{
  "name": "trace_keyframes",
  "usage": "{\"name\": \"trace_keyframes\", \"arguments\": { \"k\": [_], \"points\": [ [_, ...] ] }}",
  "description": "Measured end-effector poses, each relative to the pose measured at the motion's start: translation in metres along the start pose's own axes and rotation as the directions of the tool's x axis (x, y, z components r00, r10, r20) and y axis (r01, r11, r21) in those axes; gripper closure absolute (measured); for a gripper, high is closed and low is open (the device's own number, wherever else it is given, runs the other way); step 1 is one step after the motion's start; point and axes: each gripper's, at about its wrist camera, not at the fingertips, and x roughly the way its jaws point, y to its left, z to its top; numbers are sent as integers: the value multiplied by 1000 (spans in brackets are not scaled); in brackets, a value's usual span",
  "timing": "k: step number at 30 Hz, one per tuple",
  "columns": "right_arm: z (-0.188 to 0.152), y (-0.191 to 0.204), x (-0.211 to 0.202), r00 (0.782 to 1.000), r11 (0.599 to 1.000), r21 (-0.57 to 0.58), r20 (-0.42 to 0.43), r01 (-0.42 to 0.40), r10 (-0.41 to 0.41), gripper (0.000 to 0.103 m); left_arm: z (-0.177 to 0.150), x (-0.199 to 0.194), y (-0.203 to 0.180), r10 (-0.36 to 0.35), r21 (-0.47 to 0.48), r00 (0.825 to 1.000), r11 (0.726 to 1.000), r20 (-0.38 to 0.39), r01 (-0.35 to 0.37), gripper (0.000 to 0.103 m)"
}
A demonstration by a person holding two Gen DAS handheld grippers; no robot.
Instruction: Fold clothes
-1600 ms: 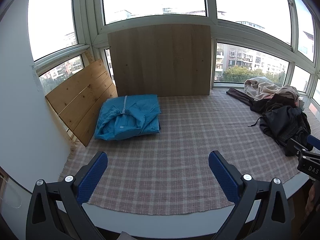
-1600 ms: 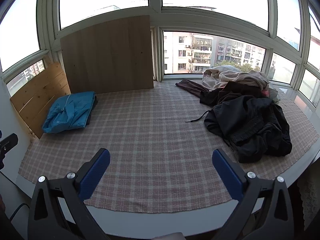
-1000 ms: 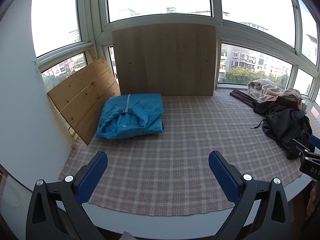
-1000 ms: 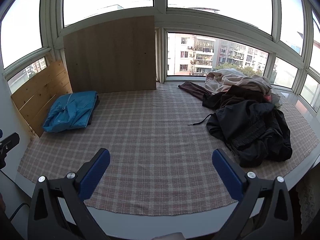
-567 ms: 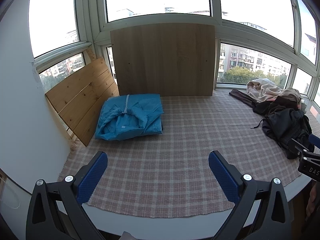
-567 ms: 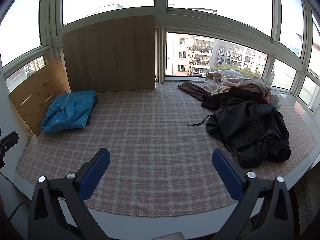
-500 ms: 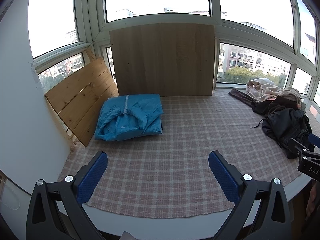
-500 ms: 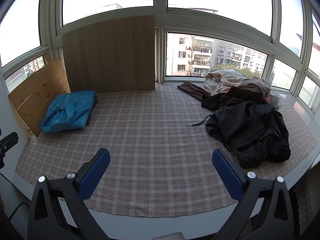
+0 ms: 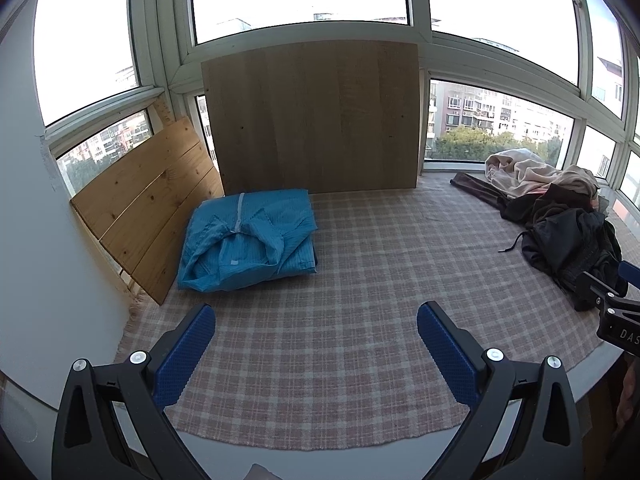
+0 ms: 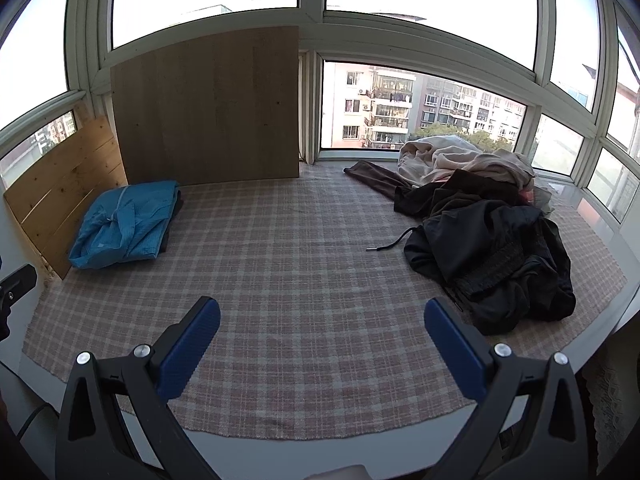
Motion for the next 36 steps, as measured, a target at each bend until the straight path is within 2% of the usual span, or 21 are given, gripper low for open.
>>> {"name": "trace_keyframes", "arguments": {
  "k": [7, 11, 18, 24, 31, 36],
  "points": [
    [0, -11, 2, 999, 998, 39, -3, 47, -46, 0, 9, 17, -12, -56, 50, 998, 997, -4, 57, 1],
    [0, -22, 2, 995, 994, 48, -10, 101, -100, 0, 14, 28, -26, -97, 81, 995, 992, -4, 97, 1],
    [2, -64, 2, 982, 979, 88, -14, 186, -186, 0, 26, 40, -61, -162, 133, 987, 978, -10, 162, 1],
    [-1, -144, 21, 981, 965, 179, -37, 191, -188, 0, 37, 49, -104, -181, 194, 983, 964, -9, 179, 1],
    [-5, -244, 45, 978, 935, 289, -56, 207, -199, 0, 54, 68, -163, -164, 172, 986, 970, -44, 169, 2],
    [15, -320, 61, 987, 938, 307, -58, 161, -151, 0, 81, 77, -212, -156, 171, 987, 972, -32, 159, 2]
  ]
}}
